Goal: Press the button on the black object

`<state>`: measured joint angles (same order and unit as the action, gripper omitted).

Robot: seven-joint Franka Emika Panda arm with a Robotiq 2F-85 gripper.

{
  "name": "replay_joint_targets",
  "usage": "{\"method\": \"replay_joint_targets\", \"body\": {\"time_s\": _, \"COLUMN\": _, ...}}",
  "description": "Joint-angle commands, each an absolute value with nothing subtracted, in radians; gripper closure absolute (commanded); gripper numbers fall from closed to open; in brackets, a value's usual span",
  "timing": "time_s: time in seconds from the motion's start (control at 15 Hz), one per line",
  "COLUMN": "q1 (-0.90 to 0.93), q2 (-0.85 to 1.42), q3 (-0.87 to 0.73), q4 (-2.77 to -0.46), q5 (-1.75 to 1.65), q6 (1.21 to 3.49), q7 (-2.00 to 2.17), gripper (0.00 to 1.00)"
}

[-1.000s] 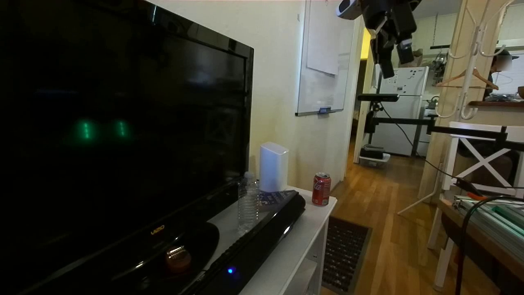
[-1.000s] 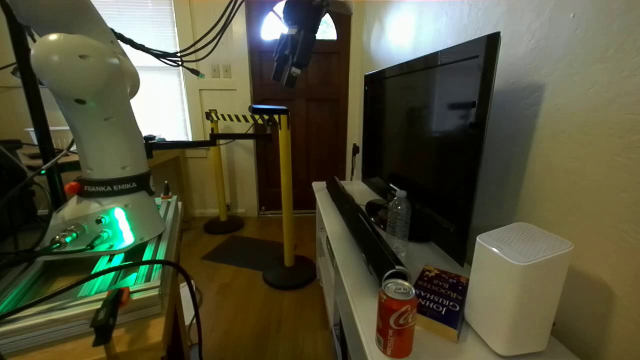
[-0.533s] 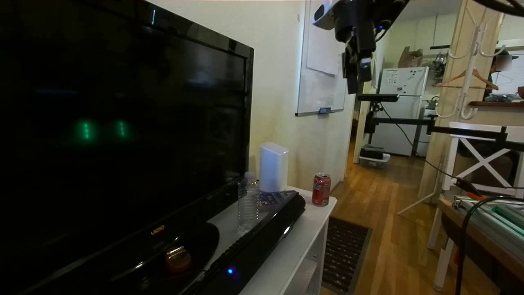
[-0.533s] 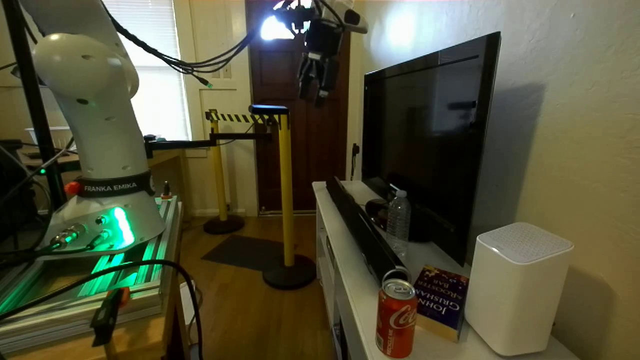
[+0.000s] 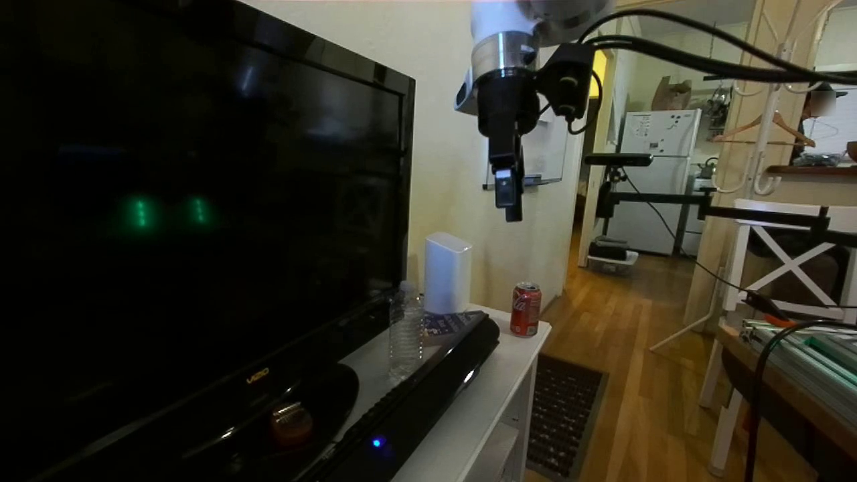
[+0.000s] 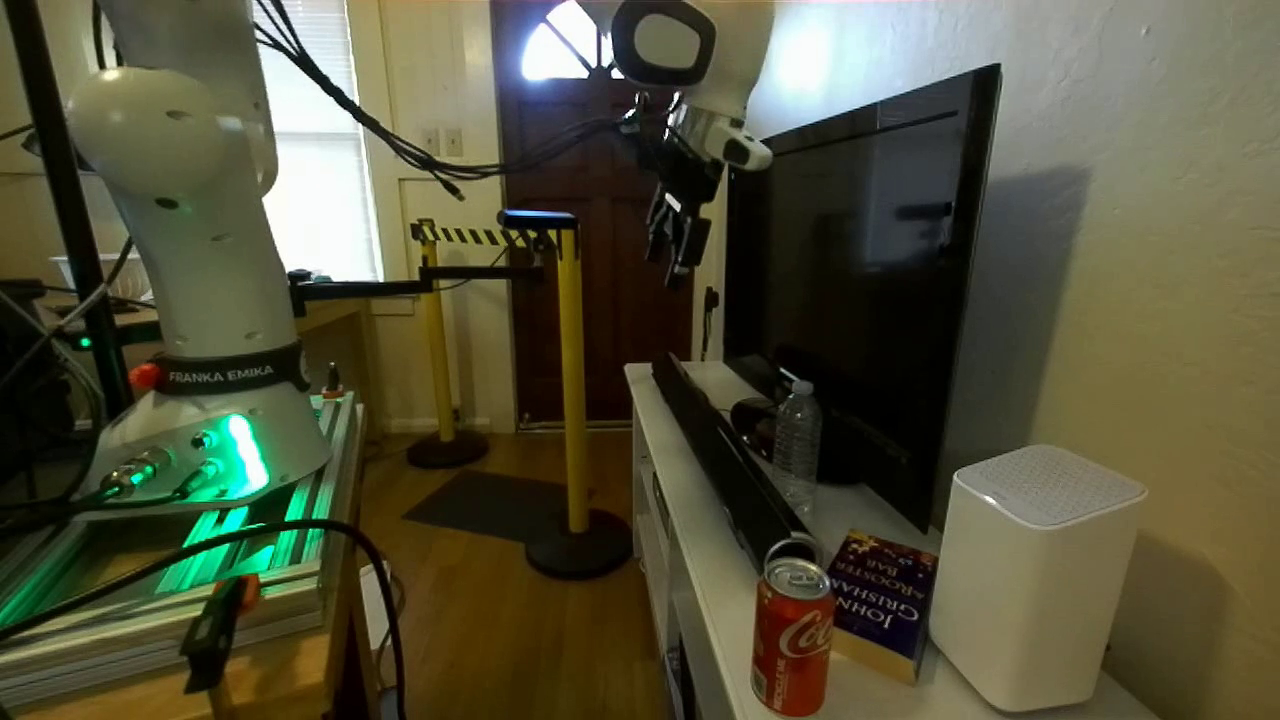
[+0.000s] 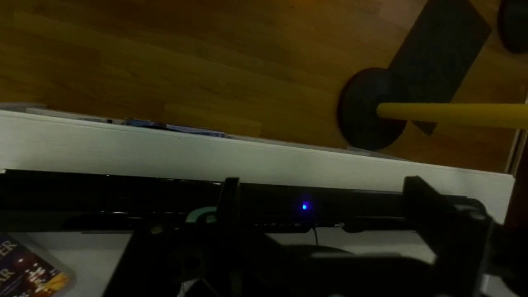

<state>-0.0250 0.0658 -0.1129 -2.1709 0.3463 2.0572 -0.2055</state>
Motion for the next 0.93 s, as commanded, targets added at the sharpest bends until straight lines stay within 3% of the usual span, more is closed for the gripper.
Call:
{"method": "replay_joint_targets", "body": {"time_s": 0.0, "q1": -0.047, "q2": 0.096, "q3": -0.086, "q4": -2.157, "q5": 0.362, "q6": 2.067, "q7": -0.204, "gripper": 0.0}}
{"method": "replay_joint_targets", "body": {"time_s": 0.67, "q1": -0.021, "q2": 0.303, "q3": -0.039, "q4": -2.054, "q5": 0.344, "q6": 2.175, "q7": -0.108, "gripper": 0.0}}
{"method": "replay_joint_targets", "body": {"time_s": 0.73, "q1": -0.016, "q2": 0.339, "q3": -0.027, "q4": -2.031, "q5": 0.34, "q6": 2.204, "q7": -0.094, "gripper": 0.07}}
{"method": "replay_joint_targets", "body": {"time_s": 0.8, "q1": -0.011, "q2": 0.368, "q3": -0.019, "q4": -2.012, "q5": 0.329, "q6": 2.227, "q7": -0.078, "gripper": 0.26}}
{"method": "replay_joint_targets", "body": {"time_s": 0.87, "q1": -0.006, "q2": 0.402, "q3": -0.014, "q4": -1.987, "q5": 0.307, "q6": 2.249, "q7": -0.065, "gripper": 0.34}}
